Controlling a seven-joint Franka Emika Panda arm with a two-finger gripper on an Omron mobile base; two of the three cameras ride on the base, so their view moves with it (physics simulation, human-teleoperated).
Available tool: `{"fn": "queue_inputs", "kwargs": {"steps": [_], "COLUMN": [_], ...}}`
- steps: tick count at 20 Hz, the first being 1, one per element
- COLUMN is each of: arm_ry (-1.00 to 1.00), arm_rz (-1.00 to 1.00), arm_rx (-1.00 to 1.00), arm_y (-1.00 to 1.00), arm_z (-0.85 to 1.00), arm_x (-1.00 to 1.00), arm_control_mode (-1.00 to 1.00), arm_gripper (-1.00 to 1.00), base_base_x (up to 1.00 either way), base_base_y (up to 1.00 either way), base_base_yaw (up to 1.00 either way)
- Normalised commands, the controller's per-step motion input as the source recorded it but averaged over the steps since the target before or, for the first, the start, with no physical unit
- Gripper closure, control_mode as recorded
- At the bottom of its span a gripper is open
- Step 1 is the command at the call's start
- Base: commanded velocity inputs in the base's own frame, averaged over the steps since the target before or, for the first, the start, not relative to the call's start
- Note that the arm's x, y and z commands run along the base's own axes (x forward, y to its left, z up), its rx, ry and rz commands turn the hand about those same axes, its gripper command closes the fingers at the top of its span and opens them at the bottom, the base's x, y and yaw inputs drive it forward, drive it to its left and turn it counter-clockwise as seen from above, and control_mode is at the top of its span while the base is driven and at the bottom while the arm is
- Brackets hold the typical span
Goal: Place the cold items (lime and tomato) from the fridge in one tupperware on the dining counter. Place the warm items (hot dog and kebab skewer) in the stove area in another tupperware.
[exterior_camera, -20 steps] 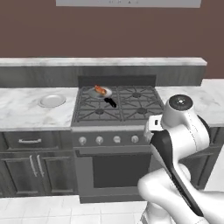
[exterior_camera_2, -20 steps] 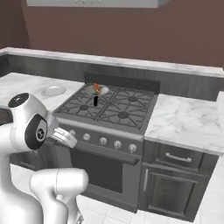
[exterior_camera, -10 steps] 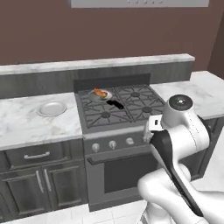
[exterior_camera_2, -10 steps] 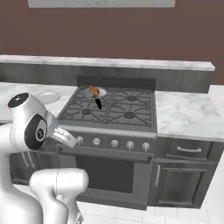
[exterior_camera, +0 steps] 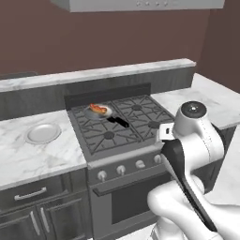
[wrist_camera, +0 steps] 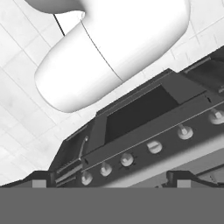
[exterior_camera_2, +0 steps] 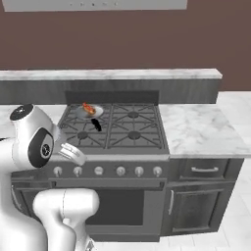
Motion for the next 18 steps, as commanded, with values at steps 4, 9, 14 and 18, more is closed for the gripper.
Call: {"fn": "queue_inputs", "kwargs": {"steps": [4, 9, 14, 18], "arm_ry": [0.00, 0.00, -0.01, -0.09], "arm_rz": [0.00, 0.00, -0.02, 0.06], "arm_rx": [0.00, 0.00, 0.00, 0.00], "arm_y": [0.00, 0.00, 0.05, 0.12], "arm_z": [0.00, 0.00, 0.01, 0.12], "arm_x": [0.00, 0.00, 0.02, 0.00], "arm_control_mode": [1.00, 1.00, -1.00, -1.00], "arm_gripper": [-1.00, -1.00, -1.00, -1.00], "base_base_x": [0.25, 0.43, 0.27, 0.00], "base_base_y": [0.48, 0.48, 0.33, 0.00], "base_base_yaw": [-0.36, -0.31, -0.17, 0.00]}}
